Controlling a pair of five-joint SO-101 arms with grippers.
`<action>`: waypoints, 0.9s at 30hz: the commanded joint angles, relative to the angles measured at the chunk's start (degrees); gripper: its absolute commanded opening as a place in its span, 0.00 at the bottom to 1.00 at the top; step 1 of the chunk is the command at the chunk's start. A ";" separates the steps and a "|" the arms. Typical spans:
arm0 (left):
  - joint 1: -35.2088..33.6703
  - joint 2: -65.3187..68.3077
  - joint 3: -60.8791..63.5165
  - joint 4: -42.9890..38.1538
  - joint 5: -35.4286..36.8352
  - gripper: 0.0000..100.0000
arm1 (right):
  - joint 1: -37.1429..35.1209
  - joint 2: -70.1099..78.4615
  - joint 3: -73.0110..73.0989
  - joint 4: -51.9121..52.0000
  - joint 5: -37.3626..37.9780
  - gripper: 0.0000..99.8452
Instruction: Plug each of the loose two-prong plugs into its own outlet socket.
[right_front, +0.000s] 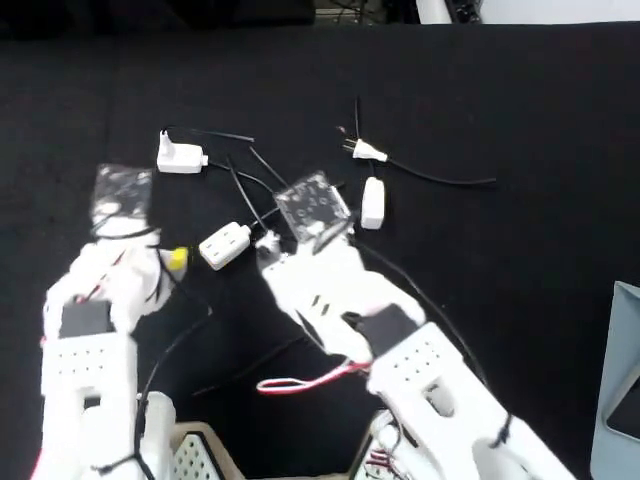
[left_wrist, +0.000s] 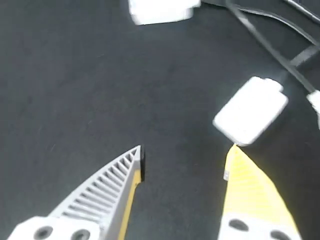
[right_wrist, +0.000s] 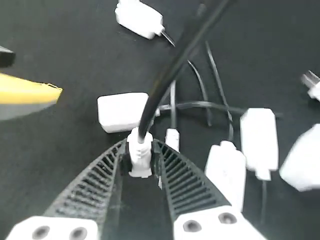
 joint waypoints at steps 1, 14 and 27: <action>-7.08 -9.23 4.53 0.44 5.63 0.27 | -2.73 6.64 -6.81 -3.34 0.00 0.01; -15.60 -15.65 12.53 -0.09 9.58 0.27 | -5.27 34.24 -24.57 -8.09 0.53 0.01; -15.43 -15.47 12.70 -2.11 9.67 0.27 | -6.51 46.81 -24.04 -21.45 0.44 0.01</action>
